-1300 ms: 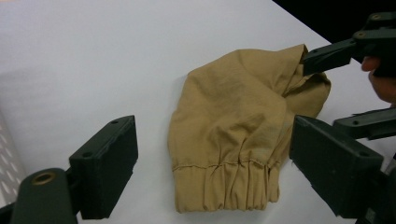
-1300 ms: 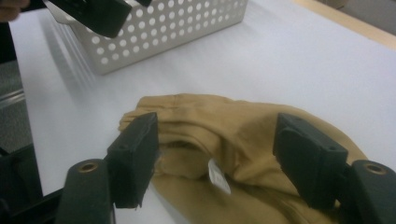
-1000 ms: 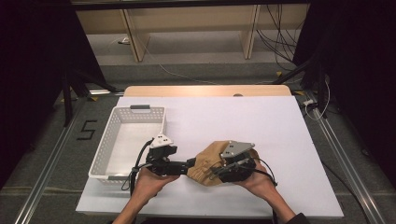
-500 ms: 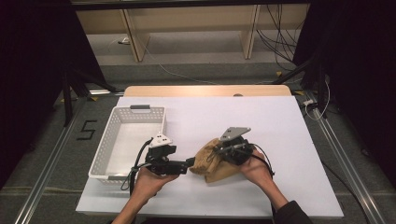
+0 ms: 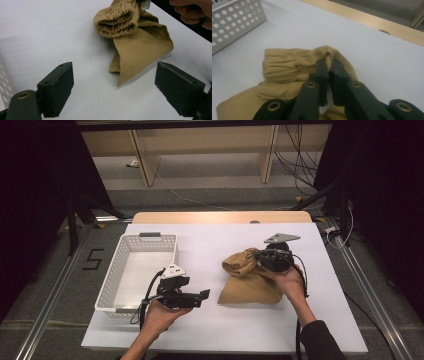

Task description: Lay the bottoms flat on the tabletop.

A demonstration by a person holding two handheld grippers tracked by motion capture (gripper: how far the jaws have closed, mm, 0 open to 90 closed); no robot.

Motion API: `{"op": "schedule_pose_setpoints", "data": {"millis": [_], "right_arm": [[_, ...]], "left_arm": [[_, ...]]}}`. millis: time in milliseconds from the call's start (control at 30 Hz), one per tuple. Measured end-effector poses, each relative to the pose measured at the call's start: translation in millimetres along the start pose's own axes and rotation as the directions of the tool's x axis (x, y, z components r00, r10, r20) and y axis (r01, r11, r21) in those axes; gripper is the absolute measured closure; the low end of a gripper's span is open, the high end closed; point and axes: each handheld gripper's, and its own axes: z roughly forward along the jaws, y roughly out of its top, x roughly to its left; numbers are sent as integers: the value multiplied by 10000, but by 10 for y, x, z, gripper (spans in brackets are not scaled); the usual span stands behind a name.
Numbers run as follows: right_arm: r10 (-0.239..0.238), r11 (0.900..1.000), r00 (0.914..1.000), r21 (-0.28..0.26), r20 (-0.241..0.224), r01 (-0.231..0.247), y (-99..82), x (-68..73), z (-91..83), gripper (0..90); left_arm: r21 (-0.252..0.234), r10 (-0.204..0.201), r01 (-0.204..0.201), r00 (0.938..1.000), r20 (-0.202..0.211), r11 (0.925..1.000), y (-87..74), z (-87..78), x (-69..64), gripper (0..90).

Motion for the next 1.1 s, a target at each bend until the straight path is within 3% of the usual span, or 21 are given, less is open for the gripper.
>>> {"op": "schedule_pose_setpoints", "data": {"millis": [267,533,667,767,900,1000,1100], "right_arm": [[628,9980,9949,-155,795,-617,-85,-303,-30,852],[2021,9794,9688,-258,1436,-2005,-278,-756,-82,841],[2213,9749,9616,-102,1625,-2226,-356,-867,-118,820],[2454,9694,9555,-367,1639,-2426,-379,-921,-201,758],[2426,9687,9621,-843,1246,-2334,-367,-914,-429,602],[2025,9778,9728,-775,1127,-1946,-390,-827,-554,450],[1495,9878,9831,-592,1053,-1439,-452,-724,-618,369]], "left_arm": [[78,98,-99,9999,29,9999,-11,14,-22,158],[200,147,-149,9998,100,9997,-24,58,-53,158],[235,198,-200,9998,95,9995,-36,71,-66,158],[362,260,-263,9996,92,9990,-61,99,-72,159],[466,293,-300,9995,154,9985,-81,163,-98,162],[696,460,-473,9987,201,9965,-118,237,-148,164],[822,524,-550,9981,330,9951,-135,325,-184,164]]}}
